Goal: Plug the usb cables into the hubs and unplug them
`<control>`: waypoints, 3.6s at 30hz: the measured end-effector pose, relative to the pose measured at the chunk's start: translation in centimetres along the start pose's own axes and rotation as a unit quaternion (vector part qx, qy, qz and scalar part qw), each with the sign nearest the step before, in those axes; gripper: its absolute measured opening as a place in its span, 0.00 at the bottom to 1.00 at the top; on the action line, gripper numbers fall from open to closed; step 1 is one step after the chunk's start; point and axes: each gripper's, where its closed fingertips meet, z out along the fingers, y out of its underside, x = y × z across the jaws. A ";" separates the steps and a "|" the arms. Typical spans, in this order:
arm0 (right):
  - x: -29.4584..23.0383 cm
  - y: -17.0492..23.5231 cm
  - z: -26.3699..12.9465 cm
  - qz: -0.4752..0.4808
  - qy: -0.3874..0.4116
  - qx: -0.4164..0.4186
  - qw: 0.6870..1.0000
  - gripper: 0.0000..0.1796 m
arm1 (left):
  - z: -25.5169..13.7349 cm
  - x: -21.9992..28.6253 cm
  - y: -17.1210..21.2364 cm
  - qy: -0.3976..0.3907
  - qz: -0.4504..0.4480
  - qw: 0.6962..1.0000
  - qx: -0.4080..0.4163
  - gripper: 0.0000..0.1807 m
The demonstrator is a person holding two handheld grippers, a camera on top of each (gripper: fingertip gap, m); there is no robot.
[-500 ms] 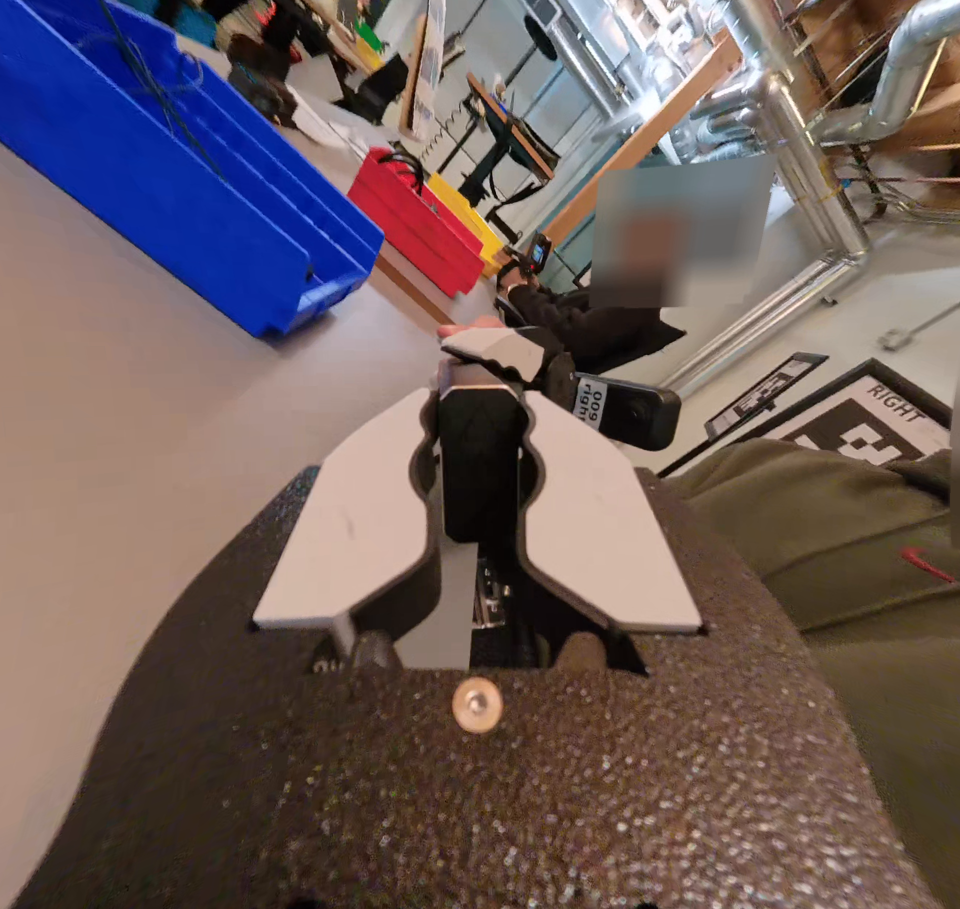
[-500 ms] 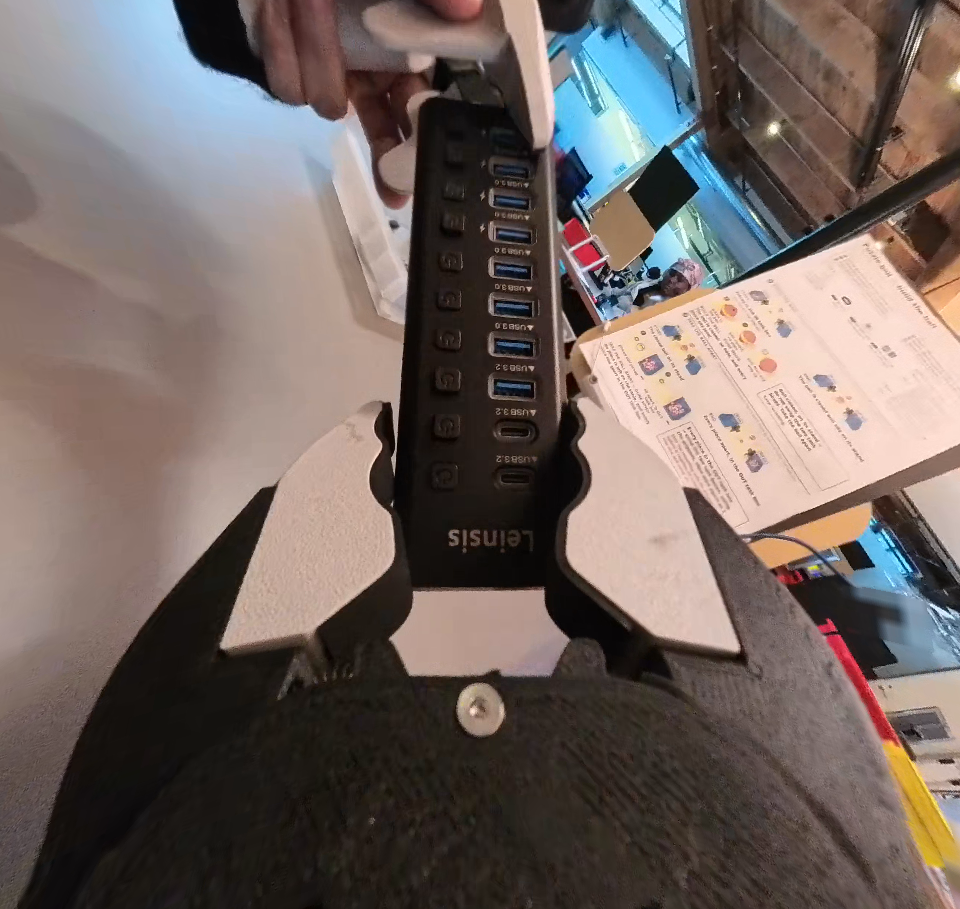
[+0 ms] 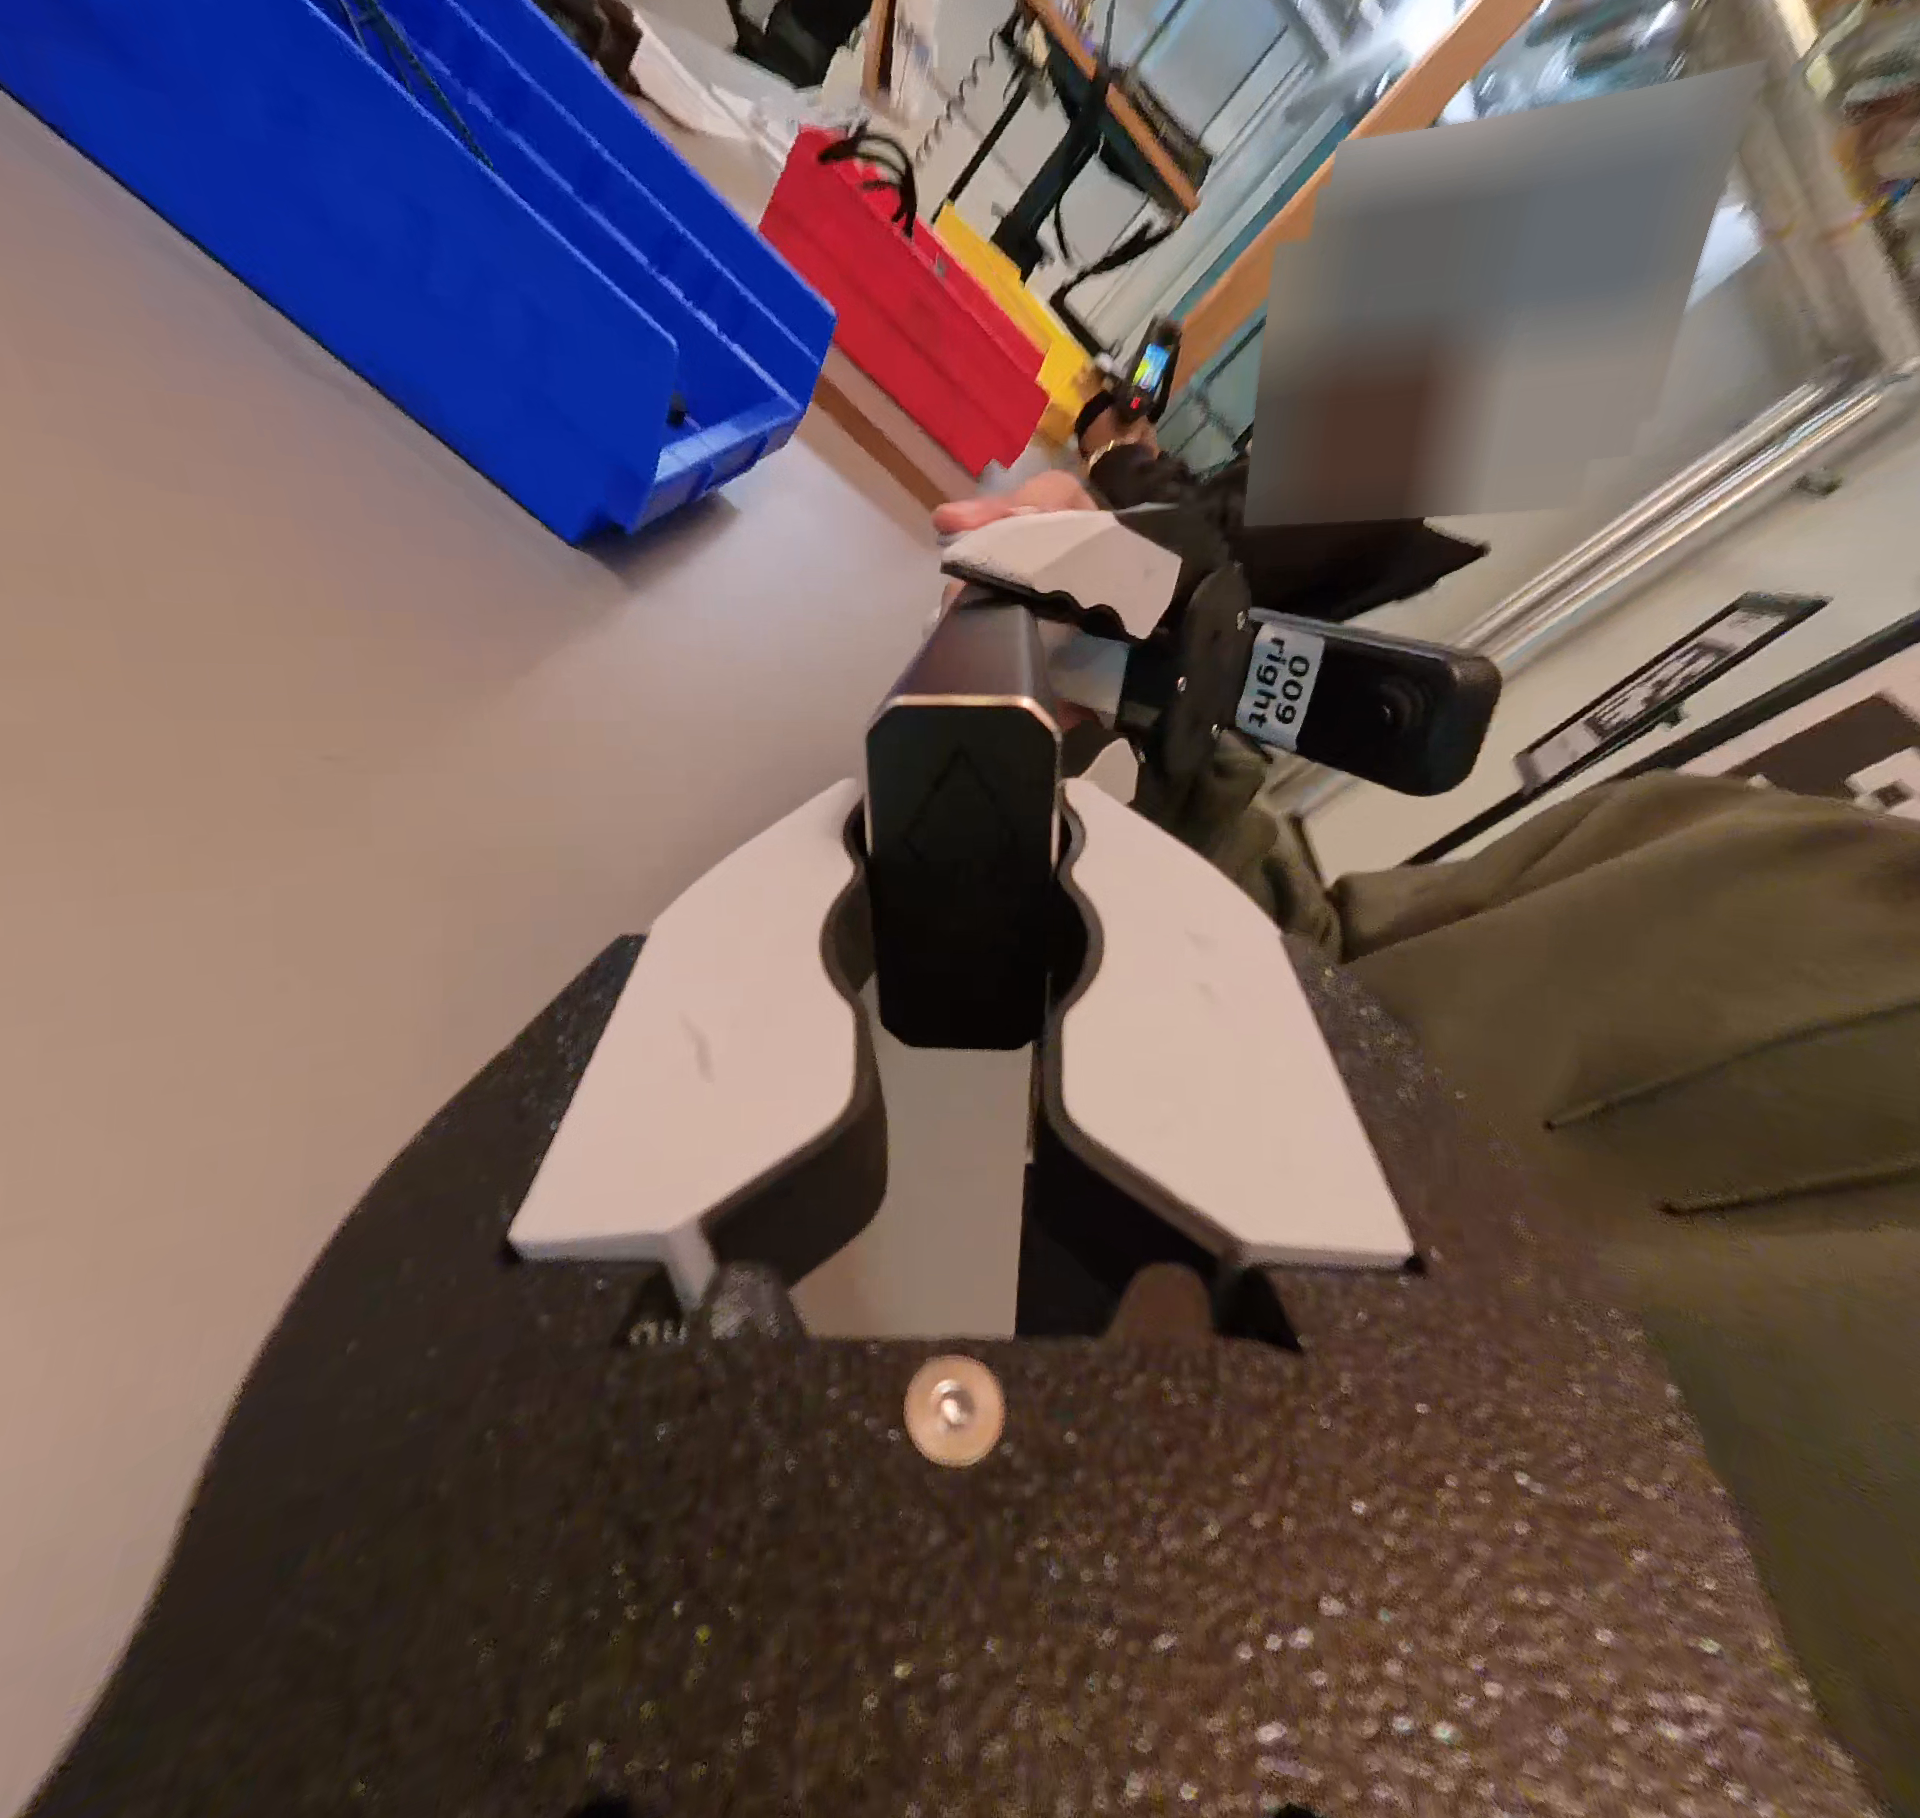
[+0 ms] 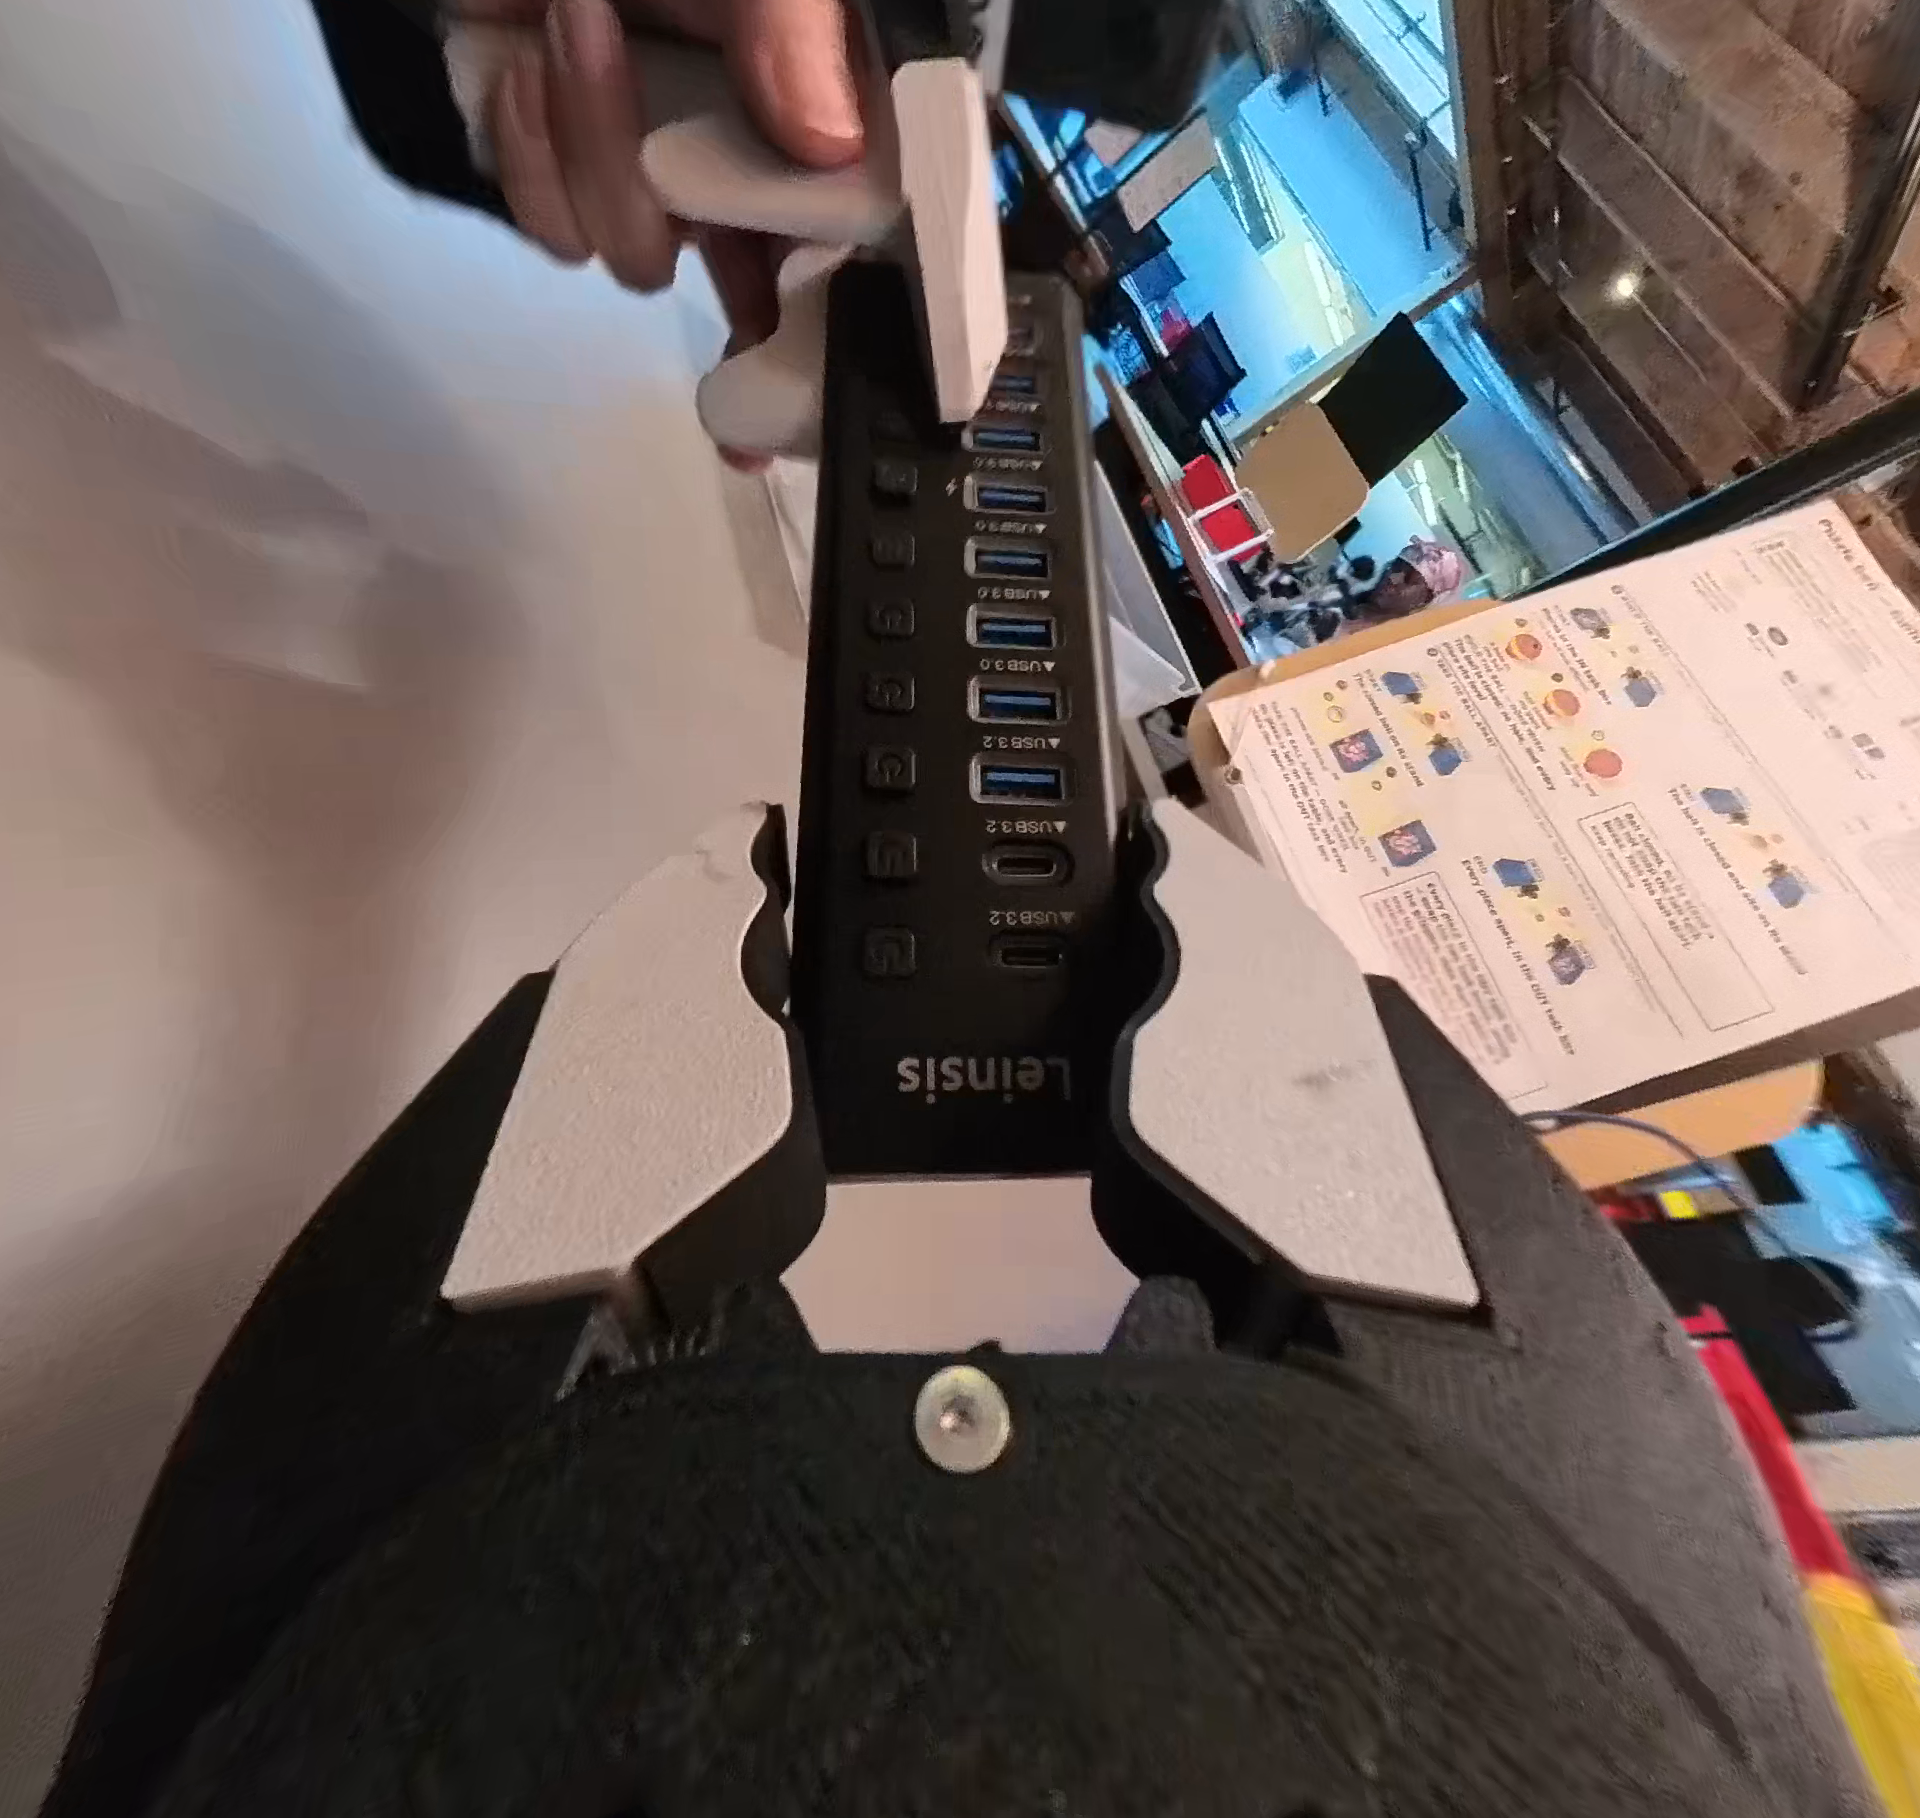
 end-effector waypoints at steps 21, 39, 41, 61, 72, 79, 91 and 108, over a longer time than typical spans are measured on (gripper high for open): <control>0.1 -3.7 -3.2 0.254 -0.064 0.278 0.924 0.54 | -0.4 0.9 -3.5 0.095 -0.160 0.948 0.257 0.16; 2.6 -5.3 -4.1 0.289 0.012 0.349 0.891 0.41 | 0.2 0.4 -4.4 0.097 -0.222 0.914 0.327 0.15; 2.7 -5.5 -4.6 0.300 -0.009 0.356 0.885 0.40 | 0.6 0.9 -3.5 0.114 -0.205 0.926 0.297 0.16; 1.1 -3.7 -3.0 0.481 -0.159 0.257 0.823 0.33 | 0.5 4.4 -2.5 0.067 0.250 0.952 0.165 0.15; 2.2 -1.4 -1.6 0.506 -0.075 0.250 0.822 0.31 | 1.1 4.3 -3.3 0.077 0.314 0.932 0.162 0.14; 2.1 -2.4 -1.8 0.489 -0.073 0.271 0.826 0.24 | -0.1 4.2 -4.0 0.136 0.274 0.925 0.223 0.15; 1.3 -0.8 -0.6 0.476 -0.044 0.221 0.850 0.21 | 0.5 0.8 -4.6 0.072 0.197 0.962 0.176 0.13; 2.0 -1.2 -2.1 0.431 -0.025 0.223 0.874 0.19 | 0.9 -5.3 5.2 -0.061 0.227 0.965 -0.121 0.39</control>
